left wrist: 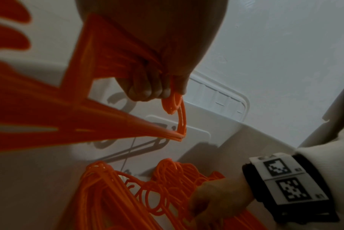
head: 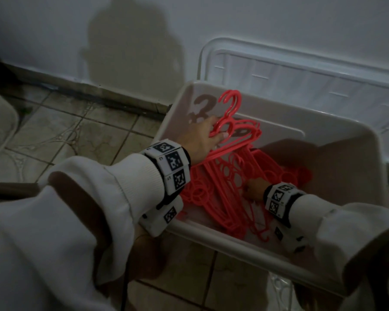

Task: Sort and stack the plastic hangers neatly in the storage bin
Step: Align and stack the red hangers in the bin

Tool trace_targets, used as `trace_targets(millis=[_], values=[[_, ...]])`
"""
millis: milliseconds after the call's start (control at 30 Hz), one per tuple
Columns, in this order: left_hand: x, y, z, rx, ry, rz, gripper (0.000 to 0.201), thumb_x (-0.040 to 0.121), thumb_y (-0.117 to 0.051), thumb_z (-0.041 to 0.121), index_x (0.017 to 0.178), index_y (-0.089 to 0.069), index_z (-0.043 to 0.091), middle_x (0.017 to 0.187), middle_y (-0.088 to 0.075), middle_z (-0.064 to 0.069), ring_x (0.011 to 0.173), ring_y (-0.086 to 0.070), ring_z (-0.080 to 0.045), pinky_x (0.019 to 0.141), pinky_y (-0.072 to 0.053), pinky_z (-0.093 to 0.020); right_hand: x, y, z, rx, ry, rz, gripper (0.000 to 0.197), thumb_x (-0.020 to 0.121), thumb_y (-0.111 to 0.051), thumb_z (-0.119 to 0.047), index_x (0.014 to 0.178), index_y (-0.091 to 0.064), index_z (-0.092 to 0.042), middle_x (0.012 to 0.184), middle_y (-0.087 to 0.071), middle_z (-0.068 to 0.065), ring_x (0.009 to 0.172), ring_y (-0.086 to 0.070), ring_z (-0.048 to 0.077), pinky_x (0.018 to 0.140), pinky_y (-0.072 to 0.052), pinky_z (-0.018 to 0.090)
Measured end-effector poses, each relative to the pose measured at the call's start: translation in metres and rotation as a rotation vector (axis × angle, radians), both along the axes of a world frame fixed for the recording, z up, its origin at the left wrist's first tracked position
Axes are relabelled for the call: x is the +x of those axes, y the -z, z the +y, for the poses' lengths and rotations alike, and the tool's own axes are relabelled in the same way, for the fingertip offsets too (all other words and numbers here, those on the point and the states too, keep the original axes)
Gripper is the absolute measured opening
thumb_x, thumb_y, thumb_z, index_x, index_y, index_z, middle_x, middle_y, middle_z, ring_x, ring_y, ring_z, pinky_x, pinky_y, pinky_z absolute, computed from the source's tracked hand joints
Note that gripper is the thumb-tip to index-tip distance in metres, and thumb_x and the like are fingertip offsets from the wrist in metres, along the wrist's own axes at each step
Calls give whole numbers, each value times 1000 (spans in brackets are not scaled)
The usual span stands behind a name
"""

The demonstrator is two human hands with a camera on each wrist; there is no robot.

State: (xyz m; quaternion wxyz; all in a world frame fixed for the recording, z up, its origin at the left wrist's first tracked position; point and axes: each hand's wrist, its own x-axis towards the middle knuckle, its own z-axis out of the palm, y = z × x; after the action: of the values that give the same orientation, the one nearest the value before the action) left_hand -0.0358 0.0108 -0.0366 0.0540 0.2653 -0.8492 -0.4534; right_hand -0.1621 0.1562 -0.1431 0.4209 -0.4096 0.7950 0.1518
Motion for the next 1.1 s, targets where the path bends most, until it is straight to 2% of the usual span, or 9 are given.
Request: trace_targets(millis=[100, 267, 333, 400, 500, 667, 800, 1000, 1100], values=[[-1, 1, -1, -21, -11, -27, 25, 92, -54, 29, 113, -56, 14, 103, -65, -8, 100, -61, -27, 94, -45, -43, -6, -10, 0, -126, 3, 24, 32, 96, -41, -16, 118, -55, 2, 122, -58, 21, 111, -57, 33, 91, -43, 33], [-5, -6, -1, -119, -28, -69, 29, 92, -52, 35, 113, -56, 14, 106, -64, -7, 102, -59, -25, 95, -43, -42, -21, -38, 5, -340, 67, 101, 34, 98, -39, -19, 120, -55, 2, 122, -58, 20, 111, -55, 33, 91, -38, 31], [-5, -8, -3, -141, -44, -65, 43, 87, -48, 50, 107, -57, 14, 103, -65, -9, 100, -59, -27, 95, -43, -44, -26, -51, 9, -422, 104, 143, 34, 97, -40, -19, 121, -53, 1, 121, -59, 22, 111, -56, 35, 92, -38, 33], [-5, -9, -5, -146, -34, -17, 67, 73, -38, 66, 112, -56, 15, 103, -66, -7, 101, -60, -25, 97, -43, -45, -34, -58, 15, -447, 135, 172, 32, 97, -41, -20, 116, -57, 0, 117, -61, 25, 108, -57, 36, 92, -41, 36], [-6, -8, -5, -155, -22, 0, 82, 67, -34, 70, 125, -49, 13, 106, -66, -6, 104, -60, -25, 98, -42, -44, -44, -74, 29, -495, 196, 208, 31, 97, -41, -18, 103, -63, 3, 107, -64, 26, 102, -60, 37, 88, -43, 36], [-8, -15, -1, -303, -13, -26, 71, 71, -33, 68, 114, -53, 16, 107, -60, -6, 95, -59, -25, 91, -47, -42, -55, -108, 54, -506, 263, 297, 30, 95, -42, -15, 100, -64, 5, 109, -64, 24, 104, -58, 35, 84, -41, 33], [-12, -19, 3, -383, 18, -13, 40, 87, -50, 45, 112, -55, 15, 107, -57, -3, 92, -59, -22, 91, -48, -40, -55, -126, 72, -471, 270, 305, 29, 93, -46, -18, 100, -69, -2, 109, -66, 17, 107, -58, 32, 86, -42, 31], [-21, -20, 22, -123, -20, 26, 50, 85, -52, 44, 122, -52, 11, 111, -65, -11, 107, -59, -27, 99, -42, -45, -41, -142, 83, -368, 283, 290, 30, 94, -47, -21, 108, -68, -3, 118, -62, 19, 113, -55, 32, 87, -41, 30], [-24, -21, 28, -105, -41, 30, 40, 89, -56, 37, 117, -55, 9, 109, -66, -11, 105, -60, -26, 98, -42, -44, -38, -134, 85, -272, 246, 277, 31, 94, -46, -18, 111, -64, -1, 119, -62, 18, 113, -55, 31, 86, -42, 28]])
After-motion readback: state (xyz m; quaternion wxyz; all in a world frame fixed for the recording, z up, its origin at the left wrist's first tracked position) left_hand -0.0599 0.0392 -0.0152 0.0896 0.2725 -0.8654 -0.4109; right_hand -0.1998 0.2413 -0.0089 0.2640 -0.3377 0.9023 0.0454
